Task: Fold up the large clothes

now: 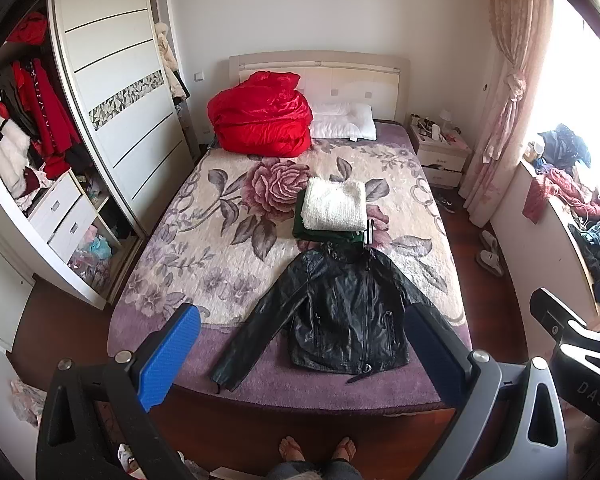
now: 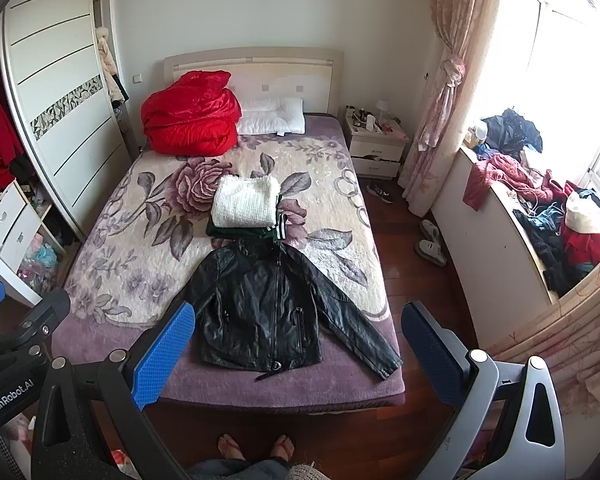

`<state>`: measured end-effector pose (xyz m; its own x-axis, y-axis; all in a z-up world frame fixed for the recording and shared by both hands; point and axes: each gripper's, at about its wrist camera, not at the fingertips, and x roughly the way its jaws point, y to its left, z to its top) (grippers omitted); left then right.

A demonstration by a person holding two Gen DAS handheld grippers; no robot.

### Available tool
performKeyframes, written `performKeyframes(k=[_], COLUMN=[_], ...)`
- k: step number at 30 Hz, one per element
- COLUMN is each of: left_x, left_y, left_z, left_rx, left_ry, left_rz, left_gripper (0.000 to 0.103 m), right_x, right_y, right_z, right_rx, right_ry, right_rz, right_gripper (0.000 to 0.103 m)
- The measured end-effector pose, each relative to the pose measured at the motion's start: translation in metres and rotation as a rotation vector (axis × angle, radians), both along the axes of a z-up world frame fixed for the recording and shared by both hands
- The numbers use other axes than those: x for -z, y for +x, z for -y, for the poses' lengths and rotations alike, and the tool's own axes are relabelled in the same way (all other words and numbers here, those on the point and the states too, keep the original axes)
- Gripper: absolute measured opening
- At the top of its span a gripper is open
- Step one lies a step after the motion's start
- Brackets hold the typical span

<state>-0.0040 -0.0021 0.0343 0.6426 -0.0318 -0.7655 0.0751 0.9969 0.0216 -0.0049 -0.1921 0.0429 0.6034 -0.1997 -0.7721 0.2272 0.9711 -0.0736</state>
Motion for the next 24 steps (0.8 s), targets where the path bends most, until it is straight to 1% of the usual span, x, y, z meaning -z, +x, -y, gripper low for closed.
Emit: performKeyframes(k=[13, 14, 24], left_x=[-0.0029, -0.0059, -0.0077], left_y=[0.0006, 0.0012, 0.002], left_z=[0.0024, 0.0043, 0.0035], left_rx=[-0.004, -0.006, -0.008], left_ry=[0.0, -0.001, -0.001], left_rz=[0.008, 0.01, 0.015], left_gripper=[0.103, 0.103, 0.103], right_x=[-0.0065, -0.0022, -0.0024], right_y=[0.0012, -0.0029, -0.0034], right_z=[-0.005, -0.0044, -0.0057], right_rx=[-0.01, -0.011, -0.017], right_ry=[0.0, -0.001, 0.0], right_rz=[0.011, 0.014, 0.017], right_gripper=[0.103, 0.103, 0.103])
